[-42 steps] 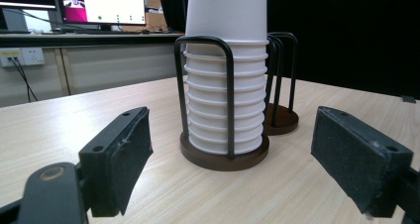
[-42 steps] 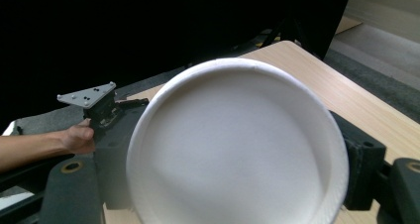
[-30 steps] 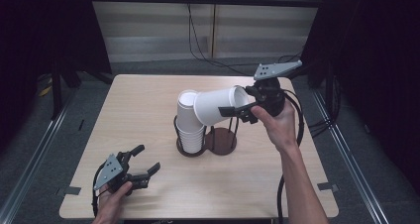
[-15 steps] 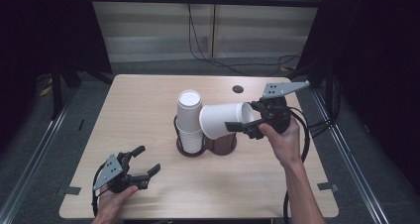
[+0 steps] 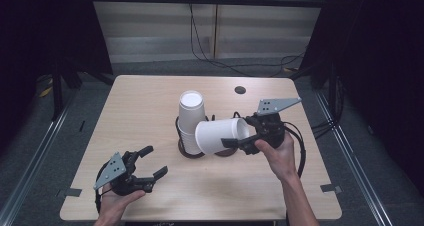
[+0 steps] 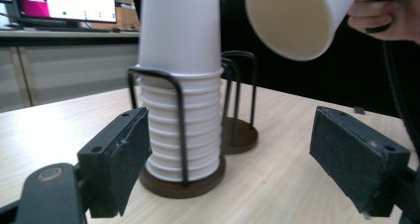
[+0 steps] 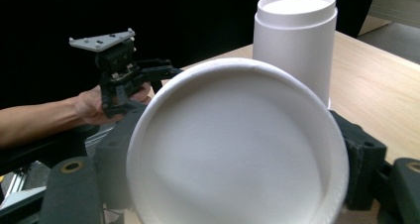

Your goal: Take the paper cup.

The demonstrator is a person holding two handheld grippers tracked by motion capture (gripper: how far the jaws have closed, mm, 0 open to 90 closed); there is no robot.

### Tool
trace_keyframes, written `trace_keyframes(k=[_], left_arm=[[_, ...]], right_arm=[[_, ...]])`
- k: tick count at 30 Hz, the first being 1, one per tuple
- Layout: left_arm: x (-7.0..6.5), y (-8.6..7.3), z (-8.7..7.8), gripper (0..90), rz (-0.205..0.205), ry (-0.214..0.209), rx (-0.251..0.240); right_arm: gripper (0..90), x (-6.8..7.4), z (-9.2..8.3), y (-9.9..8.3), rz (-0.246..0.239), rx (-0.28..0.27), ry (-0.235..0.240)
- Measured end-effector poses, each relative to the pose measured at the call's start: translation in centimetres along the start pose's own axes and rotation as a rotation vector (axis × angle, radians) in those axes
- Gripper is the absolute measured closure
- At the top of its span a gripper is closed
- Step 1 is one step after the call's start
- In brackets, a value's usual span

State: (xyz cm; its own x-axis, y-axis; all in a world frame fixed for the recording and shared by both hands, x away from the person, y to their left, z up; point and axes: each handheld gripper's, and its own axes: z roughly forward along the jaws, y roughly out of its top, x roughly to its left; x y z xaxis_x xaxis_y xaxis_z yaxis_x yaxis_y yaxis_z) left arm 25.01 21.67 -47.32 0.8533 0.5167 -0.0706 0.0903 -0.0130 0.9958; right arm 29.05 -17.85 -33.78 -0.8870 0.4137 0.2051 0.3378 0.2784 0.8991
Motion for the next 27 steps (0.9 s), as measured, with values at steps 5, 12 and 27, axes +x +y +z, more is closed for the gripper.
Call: trace_keyframes(k=[5,12,27], left_arm=[[-0.5,1.1,0.4,16.3,-0.01,-0.04,0.004],[-1.0,3.6,1.6,16.1,0.014,-0.085,0.078],[-2.4,5.9,4.6,16.9,0.044,-0.193,0.096]], right_arm=[[22.9,0.1,0.5,-0.7,0.009,-0.009,0.014],[22.9,0.4,1.6,-1.4,0.002,0.003,0.037],[23.0,0.8,3.5,-2.7,-0.001,0.036,0.113]])
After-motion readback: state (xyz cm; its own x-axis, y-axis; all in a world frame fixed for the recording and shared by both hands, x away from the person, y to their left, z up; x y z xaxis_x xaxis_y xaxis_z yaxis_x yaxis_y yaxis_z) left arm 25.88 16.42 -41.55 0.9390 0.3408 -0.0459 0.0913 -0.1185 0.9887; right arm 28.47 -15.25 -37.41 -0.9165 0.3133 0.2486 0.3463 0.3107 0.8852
